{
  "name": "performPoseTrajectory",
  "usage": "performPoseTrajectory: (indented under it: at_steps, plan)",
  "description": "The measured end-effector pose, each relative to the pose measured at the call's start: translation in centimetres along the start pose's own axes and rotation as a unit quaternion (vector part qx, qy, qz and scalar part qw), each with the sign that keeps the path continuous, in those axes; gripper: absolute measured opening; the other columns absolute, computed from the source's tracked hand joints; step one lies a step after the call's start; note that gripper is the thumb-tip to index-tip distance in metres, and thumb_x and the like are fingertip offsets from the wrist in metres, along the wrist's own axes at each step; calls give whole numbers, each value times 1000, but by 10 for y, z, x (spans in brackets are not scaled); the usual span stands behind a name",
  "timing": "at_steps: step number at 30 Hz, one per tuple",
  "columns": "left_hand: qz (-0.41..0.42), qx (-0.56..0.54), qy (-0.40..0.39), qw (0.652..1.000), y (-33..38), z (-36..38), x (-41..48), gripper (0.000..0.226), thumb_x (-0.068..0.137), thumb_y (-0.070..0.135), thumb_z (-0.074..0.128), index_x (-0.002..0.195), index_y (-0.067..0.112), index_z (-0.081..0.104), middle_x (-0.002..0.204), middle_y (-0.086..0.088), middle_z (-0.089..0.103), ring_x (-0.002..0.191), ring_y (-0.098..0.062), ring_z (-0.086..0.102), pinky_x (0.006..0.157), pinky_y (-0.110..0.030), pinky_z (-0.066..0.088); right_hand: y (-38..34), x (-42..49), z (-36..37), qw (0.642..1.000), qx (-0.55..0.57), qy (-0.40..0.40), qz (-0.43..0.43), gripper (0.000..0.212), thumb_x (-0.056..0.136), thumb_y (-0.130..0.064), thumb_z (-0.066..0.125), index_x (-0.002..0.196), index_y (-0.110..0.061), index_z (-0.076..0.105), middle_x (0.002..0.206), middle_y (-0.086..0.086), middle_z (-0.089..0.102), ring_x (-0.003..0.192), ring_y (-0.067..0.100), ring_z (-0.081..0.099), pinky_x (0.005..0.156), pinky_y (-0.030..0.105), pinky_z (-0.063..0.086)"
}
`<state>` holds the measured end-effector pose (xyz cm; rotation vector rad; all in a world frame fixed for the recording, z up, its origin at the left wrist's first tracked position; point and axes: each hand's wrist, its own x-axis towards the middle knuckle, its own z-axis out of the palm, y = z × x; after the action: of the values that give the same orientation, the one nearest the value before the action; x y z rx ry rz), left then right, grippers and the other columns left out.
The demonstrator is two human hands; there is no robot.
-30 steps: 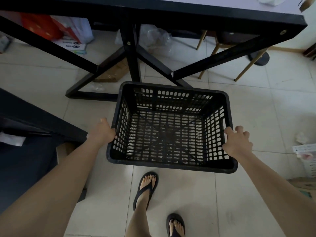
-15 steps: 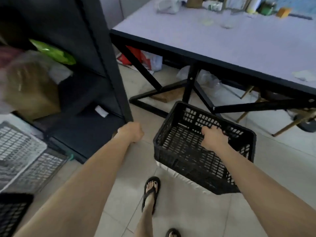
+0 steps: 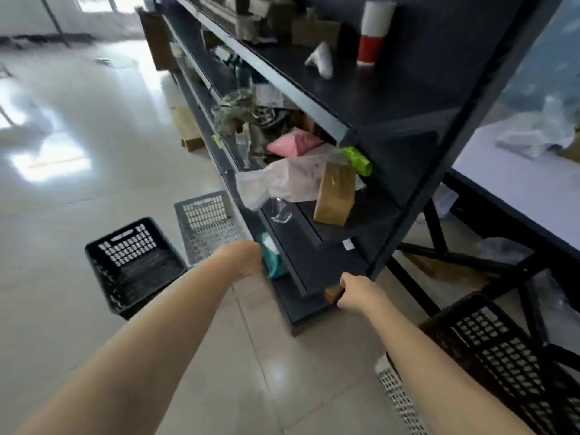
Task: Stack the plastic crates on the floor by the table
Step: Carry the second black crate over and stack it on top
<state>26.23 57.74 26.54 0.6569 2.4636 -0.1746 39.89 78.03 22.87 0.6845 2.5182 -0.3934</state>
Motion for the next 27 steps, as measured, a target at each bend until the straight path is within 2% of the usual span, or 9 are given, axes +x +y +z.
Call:
performPoseTrajectory:
  at_steps: [3,9,11,13,16,20,27]
  plan:
    - [-30,-7,-6,1000,-83,-17,-25,38,97,24,46,129,7,56,132,-9,57,121,-29,55,100,-38,45,-101,-3,-1,999,-23,-30,-34,30,85,-19,53,115,-21,48,118,7,54,105,29,57,80,36,48]
    - [-80,-14,32,996,-252,-39,-76,43,99,23,42,139,7,46,140,-15,50,127,-32,49,101,-37,42,-296,0,-3,992,-49,-52,-108,44,84,-28,53,127,-21,46,133,9,50,120,31,51,100,43,45]
    - [-98,-18,37,994,-306,-40,-88,41,99,22,42,136,6,48,133,-16,54,120,-33,53,97,-39,43,-352,3,-2,988,-60,-44,-132,44,83,-24,53,126,-20,45,132,10,52,119,31,51,99,43,45]
    - [-121,-24,35,992,-357,-38,-97,38,98,20,42,130,4,53,121,-15,58,111,-32,56,90,-39,45,-404,8,1,984,-67,-50,-157,53,83,-20,53,134,-21,41,134,9,51,119,30,52,99,43,45]
    - [-157,-42,38,986,-425,-35,-101,36,96,16,44,125,0,57,128,-20,60,119,-36,56,96,-39,46,-478,23,6,978,-74,-66,-181,56,81,-21,56,135,-20,41,134,9,52,119,31,52,101,46,44]
    - [-178,-64,40,981,-505,-40,-85,36,96,18,47,125,1,58,130,-18,59,119,-32,57,98,-38,47,-569,56,11,972,-85,-76,-203,46,77,-26,60,121,-18,48,127,9,56,115,32,53,101,47,44]
    - [-183,-95,23,978,-626,-69,-3,38,99,20,45,131,3,53,135,-18,55,123,-34,53,99,-39,44,-708,159,35,971,-57,-79,-219,60,77,-24,62,133,-19,40,130,11,53,119,32,51,98,45,47]
